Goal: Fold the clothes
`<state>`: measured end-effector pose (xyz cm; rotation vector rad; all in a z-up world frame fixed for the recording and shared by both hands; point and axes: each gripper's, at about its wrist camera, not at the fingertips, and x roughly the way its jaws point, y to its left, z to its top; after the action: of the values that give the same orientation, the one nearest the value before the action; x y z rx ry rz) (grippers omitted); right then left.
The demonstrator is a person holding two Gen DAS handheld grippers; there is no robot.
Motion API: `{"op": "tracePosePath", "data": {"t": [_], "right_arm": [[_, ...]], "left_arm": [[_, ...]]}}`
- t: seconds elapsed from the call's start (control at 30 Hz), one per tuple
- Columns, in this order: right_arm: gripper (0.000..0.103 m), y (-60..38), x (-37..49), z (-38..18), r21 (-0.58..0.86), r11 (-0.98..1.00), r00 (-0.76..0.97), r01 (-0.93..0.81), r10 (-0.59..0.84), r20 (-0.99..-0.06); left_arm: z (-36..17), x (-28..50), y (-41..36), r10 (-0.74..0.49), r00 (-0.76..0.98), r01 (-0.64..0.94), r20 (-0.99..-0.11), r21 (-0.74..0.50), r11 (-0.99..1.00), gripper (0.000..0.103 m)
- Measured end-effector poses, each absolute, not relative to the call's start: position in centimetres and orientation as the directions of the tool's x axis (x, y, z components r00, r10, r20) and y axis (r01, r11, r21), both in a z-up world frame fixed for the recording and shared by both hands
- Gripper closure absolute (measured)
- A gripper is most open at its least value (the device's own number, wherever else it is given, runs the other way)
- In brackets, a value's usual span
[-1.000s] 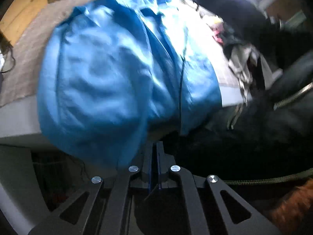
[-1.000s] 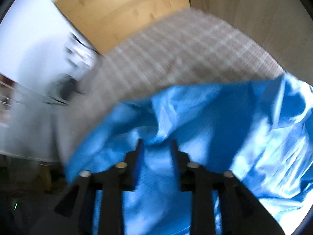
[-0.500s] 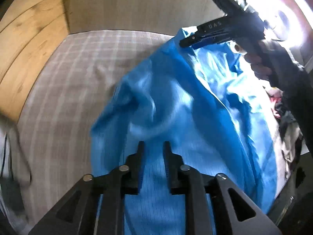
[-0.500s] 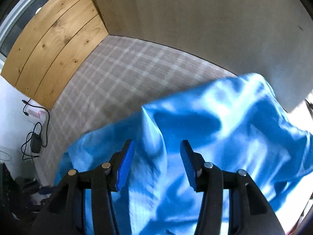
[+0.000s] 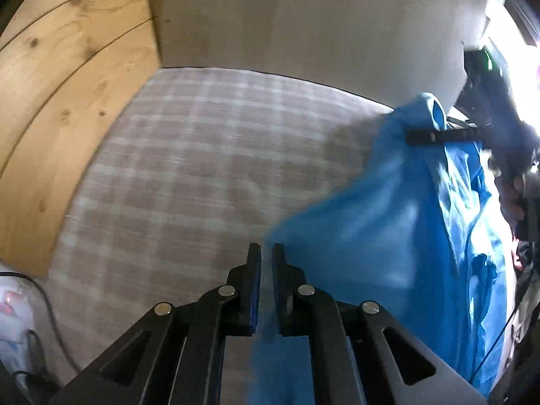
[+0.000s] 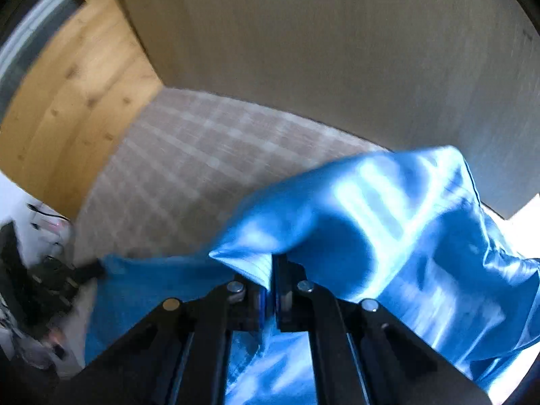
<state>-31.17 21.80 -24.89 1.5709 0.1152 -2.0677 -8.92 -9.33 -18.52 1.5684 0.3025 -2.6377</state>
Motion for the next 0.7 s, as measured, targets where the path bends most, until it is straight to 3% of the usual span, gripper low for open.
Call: {"op": "tracePosePath", "data": {"t": [0.13,0.2,0.23,0.33,0.5,0.7], "right_arm": [[0.089,21.6,-29.9,-24.9,0.175,-0.846,-0.141,0.503,-0.280,-0.950],[0.079,21.8,-28.2,-23.1,0.080,-0.830,-0.196,0.551,-0.222,-0.955],[0.077,21.8,-27.4,-22.3,0.019,-0.821,-0.233,0.570,-0.183,-0.955],[0.076,21.4,-24.7,-20.2,-0.129,-0.784,-0.332,0.607,-0.102,-0.938],[0.076,17.7,-18.8,-19.1,-0.013,-0.707,-0.246,0.708,-0.229,-0.942],[0.076,10.3,-11.5,-23.4,0.032,-0.576,-0.117,0.817,-0.219,-0.969]], "left_arm": [[-15.6,-4.0,-10.4,0.034,-0.504,0.110,-0.863,-0.103,-0.989,0.095],[-14.7,0.3,-10.4,0.053,-0.505,0.092,-0.861,-0.115,-0.989,0.092],[-14.2,3.2,-10.4,0.058,-0.502,0.087,-0.863,-0.118,-0.989,0.088],[-14.6,12.0,-9.4,0.099,-0.464,0.111,-0.880,-0.169,-0.979,0.087],[-18.2,23.6,-6.0,0.238,-0.403,0.182,-0.884,-0.332,-0.926,0.087],[-22.6,27.0,-2.5,0.291,-0.362,0.170,-0.886,-0.369,-0.913,0.087]]}}
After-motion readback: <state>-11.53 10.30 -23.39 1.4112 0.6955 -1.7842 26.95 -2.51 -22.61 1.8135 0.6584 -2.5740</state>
